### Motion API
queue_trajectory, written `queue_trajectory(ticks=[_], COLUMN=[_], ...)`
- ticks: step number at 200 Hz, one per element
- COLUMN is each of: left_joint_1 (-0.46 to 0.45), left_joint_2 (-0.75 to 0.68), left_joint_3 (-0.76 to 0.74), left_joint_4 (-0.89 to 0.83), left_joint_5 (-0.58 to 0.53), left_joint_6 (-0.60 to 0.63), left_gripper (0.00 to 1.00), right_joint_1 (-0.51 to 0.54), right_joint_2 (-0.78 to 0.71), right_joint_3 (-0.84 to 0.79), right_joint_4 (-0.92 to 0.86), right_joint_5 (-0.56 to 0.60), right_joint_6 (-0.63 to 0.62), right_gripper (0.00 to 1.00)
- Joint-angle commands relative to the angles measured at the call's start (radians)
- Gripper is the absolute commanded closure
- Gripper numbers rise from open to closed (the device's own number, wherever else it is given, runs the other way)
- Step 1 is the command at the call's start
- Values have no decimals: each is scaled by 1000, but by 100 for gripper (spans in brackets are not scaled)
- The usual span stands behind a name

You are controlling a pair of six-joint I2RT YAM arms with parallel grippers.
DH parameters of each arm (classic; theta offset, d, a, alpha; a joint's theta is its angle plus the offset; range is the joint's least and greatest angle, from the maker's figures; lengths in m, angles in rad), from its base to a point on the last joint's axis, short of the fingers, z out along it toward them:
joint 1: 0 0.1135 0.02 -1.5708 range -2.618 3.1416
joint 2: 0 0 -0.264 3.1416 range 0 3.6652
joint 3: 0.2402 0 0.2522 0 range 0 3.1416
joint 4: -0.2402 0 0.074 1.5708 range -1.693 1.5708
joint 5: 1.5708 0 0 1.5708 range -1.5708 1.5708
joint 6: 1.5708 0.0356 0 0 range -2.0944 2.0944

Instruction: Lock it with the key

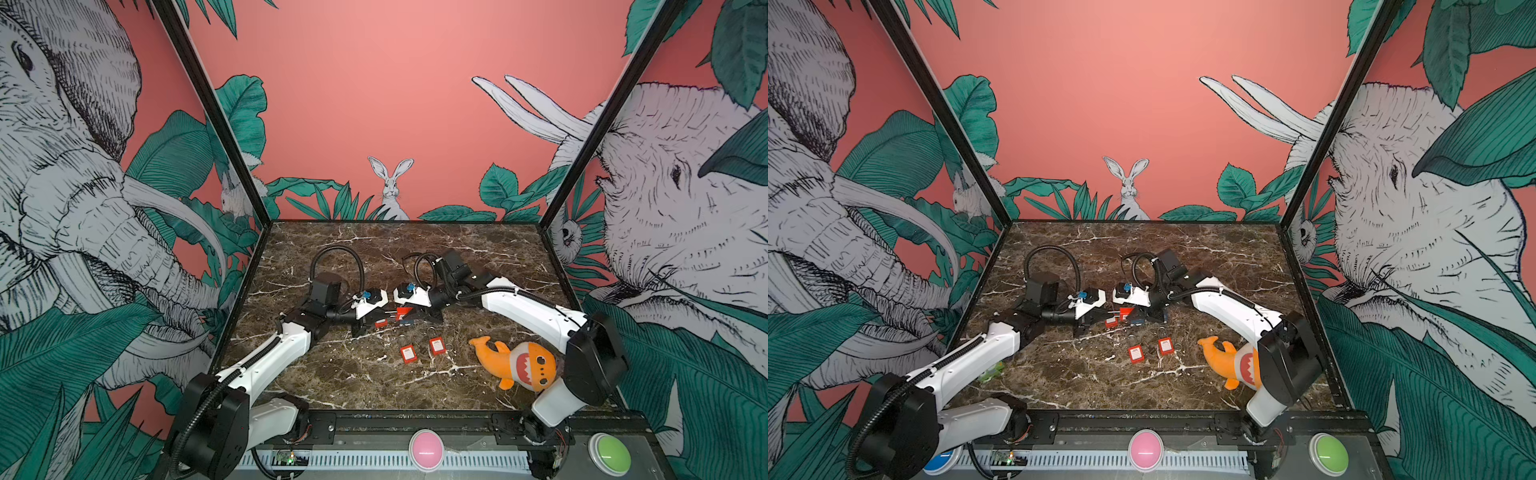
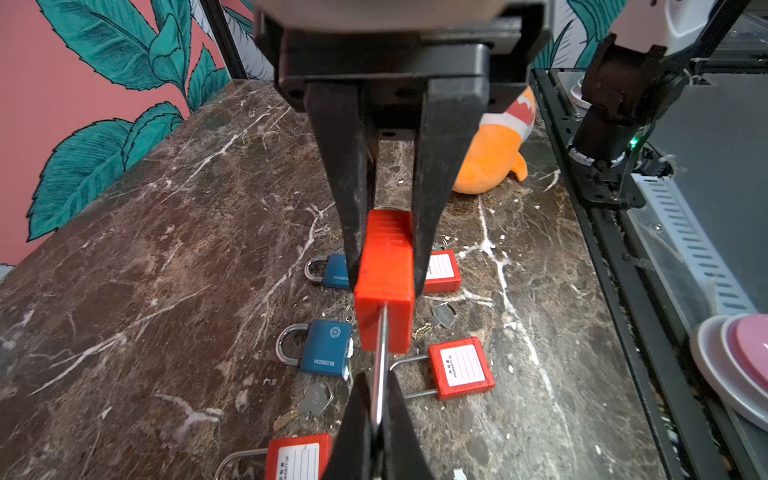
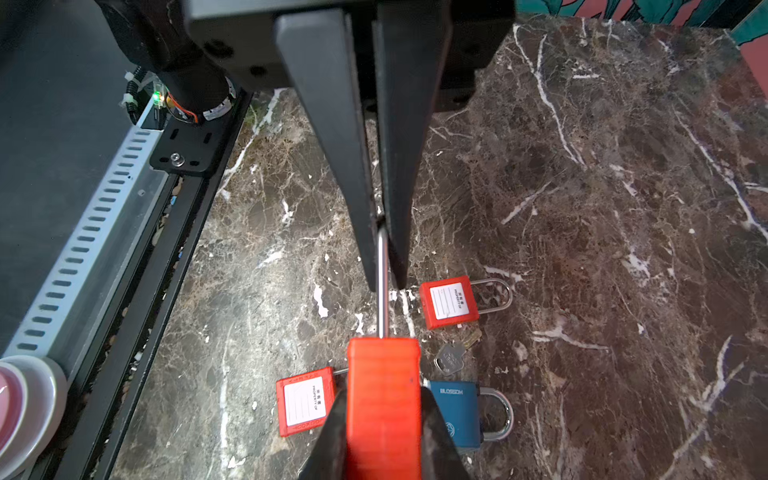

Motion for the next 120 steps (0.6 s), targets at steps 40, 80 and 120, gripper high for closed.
queue_trajectory(ticks=[40,80,120], left_joint_1=[-76,-121,-118], left_joint_2=[85,121,134], left_joint_3=[32,39,81], left_joint_4=[74,114,76], left_joint_5=[193,158,101], left_joint_6=[-72,-61,-10], left_gripper=[100,100,100], right_joint_1=[20,20,3], right_joint_2=[2,12,-103], right_joint_3=[-15,15,-85], right_joint_4=[291,319,313], right_joint_5=[-31,-27,112], right_joint_6=[33,58,50], right_gripper=[87,87,70])
